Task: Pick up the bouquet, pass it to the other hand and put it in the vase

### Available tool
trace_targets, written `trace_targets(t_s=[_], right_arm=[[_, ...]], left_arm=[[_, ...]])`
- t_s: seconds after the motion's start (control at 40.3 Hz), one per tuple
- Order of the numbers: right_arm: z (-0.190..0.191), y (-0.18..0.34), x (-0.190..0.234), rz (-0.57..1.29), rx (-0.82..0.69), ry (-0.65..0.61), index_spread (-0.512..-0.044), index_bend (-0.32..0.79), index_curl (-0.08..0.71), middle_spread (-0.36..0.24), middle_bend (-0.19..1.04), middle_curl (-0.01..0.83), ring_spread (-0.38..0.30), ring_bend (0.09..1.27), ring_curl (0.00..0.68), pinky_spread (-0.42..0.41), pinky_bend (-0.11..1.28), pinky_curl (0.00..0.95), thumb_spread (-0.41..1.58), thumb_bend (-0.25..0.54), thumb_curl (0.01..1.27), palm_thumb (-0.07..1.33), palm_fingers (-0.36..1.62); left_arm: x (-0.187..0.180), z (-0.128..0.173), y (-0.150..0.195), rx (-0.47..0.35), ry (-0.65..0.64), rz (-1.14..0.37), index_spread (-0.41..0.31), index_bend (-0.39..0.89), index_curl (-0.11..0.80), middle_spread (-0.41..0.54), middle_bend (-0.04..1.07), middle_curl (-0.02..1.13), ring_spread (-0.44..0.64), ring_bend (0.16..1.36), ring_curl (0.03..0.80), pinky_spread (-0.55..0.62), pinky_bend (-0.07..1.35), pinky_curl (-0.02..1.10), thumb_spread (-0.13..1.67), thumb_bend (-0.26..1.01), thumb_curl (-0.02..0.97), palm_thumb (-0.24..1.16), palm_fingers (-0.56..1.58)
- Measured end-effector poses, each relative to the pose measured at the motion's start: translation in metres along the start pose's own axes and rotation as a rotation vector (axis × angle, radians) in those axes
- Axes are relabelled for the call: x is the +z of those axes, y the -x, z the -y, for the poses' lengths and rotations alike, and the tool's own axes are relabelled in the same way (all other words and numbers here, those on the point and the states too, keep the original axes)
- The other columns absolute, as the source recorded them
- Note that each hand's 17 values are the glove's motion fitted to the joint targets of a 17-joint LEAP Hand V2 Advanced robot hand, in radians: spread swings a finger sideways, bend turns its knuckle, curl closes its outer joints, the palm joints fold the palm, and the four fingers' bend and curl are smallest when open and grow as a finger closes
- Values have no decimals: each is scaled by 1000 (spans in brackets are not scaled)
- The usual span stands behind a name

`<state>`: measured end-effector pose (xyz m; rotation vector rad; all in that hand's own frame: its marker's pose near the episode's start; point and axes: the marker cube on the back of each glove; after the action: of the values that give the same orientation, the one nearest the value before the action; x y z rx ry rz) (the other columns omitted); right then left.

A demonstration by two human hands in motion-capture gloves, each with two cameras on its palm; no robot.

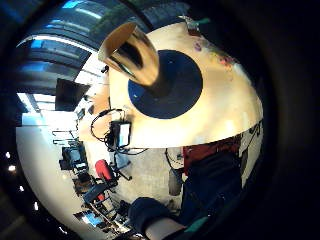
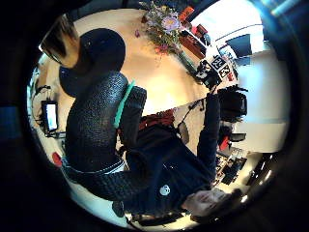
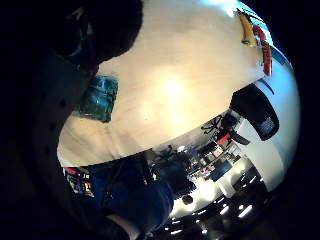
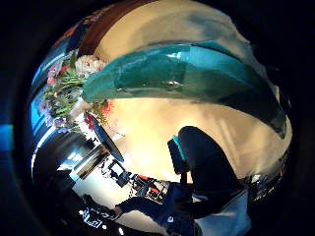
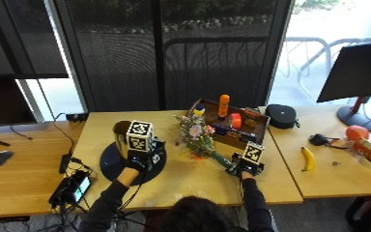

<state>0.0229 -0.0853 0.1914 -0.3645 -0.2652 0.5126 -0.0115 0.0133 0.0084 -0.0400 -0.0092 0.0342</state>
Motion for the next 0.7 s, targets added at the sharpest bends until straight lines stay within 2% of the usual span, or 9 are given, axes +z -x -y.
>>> trace_targets(t_s=[0.074,0.223,0.348,0.422,0.571,0.695], right_arm=[[-1,3,5,-3,-27,25,-184,78,139,-41,275,416,-86,608,361,133,606,359,1093,-14,337,534,567],[5,8,7,-8,-67,-37,-185,73,139,-44,292,425,-104,609,368,128,598,358,1094,-12,343,571,582],[-1,5,10,-26,-12,-18,-189,81,143,-53,299,428,-116,605,373,126,590,358,1097,-12,348,593,589],[-2,7,13,-40,-29,-27,-192,90,147,-56,302,430,-126,590,373,126,587,358,1102,-7,354,619,590],[0,8,14,-73,-5,-112,-230,109,162,-81,294,431,-142,565,374,122,574,355,1106,12,375,710,596],[-1,0,13,-83,92,-141,-251,130,183,-101,277,430,-158,540,371,121,554,350,1101,1,382,746,618]], left_arm=[[2,2,1,-4,0,3,-69,158,343,151,172,318,280,501,288,302,347,359,1236,-16,275,227,273],[5,2,0,0,6,-2,-69,158,343,151,171,318,280,500,289,303,347,359,1236,-16,276,227,273],[4,1,1,-2,3,8,-69,157,344,151,172,318,280,500,291,303,347,359,1236,-16,276,227,273],[5,1,1,0,6,0,-69,157,344,151,172,318,280,499,291,303,347,359,1236,-16,276,227,273],[8,0,-1,4,14,-8,-69,157,344,151,171,319,280,498,292,303,347,359,1236,-16,276,227,273],[9,-2,-2,8,21,-5,-69,157,344,151,171,319,280,498,293,303,347,360,1236,-16,277,227,273]])
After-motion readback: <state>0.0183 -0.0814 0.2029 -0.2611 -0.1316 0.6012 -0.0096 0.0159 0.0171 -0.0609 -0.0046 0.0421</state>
